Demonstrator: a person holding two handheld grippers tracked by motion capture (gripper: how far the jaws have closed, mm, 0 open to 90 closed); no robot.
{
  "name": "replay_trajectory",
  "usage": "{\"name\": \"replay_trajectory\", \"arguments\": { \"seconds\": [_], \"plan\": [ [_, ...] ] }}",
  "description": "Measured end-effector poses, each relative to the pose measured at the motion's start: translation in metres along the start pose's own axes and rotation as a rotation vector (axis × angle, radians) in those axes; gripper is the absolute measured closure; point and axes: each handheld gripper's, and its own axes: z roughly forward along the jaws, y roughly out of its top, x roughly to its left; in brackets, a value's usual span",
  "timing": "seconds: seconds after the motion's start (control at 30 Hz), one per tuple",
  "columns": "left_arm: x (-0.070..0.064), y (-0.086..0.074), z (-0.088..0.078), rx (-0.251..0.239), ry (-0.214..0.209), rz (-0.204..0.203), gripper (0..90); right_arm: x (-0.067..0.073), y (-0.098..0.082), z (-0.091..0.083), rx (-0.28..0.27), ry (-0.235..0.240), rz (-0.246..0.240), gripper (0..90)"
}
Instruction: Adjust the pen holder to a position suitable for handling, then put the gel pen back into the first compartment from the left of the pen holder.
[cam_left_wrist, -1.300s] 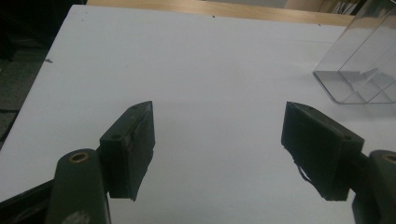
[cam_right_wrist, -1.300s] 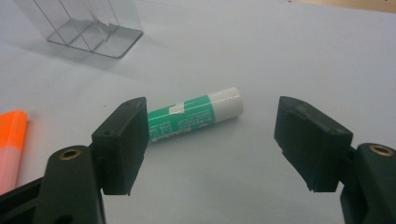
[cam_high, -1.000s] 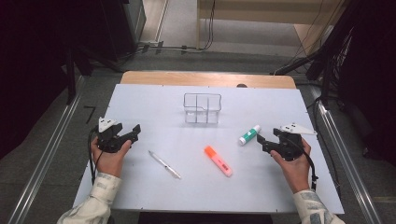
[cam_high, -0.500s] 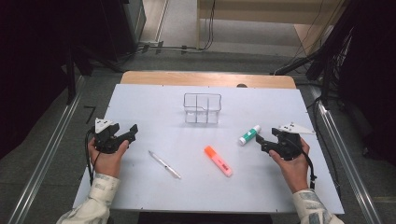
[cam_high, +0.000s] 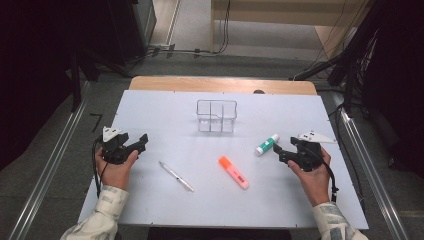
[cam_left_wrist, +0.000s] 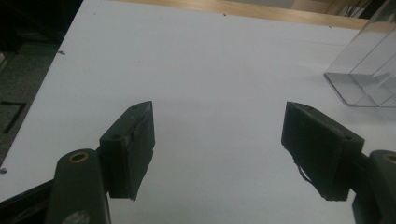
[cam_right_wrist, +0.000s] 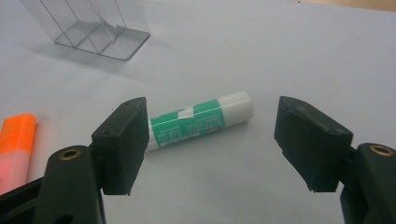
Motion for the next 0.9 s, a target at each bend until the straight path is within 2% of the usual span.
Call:
{"name": "replay_trajectory", "arguments": {
  "seconds": [0.17,0.4,0.77,0.9],
  "plan": [
    [0.000,0.001,-0.001,-0.010,0.006,-0.010,26.4,0.004,0.000,-0.001,-0.005,0.012,-0.005,25.2],
    [0.000,0.001,-0.001,-0.009,0.004,-0.008,26.3,0.015,0.003,0.002,-0.011,0.035,-0.018,25.0],
    [0.002,0.000,-0.001,-0.004,0.008,-0.006,25.6,0.024,0.007,0.006,-0.016,0.055,-0.026,25.0],
    [0.002,0.000,0.000,-0.005,0.008,-0.008,25.4,0.034,0.009,0.010,-0.012,0.073,-0.045,25.0]
  ]
}}
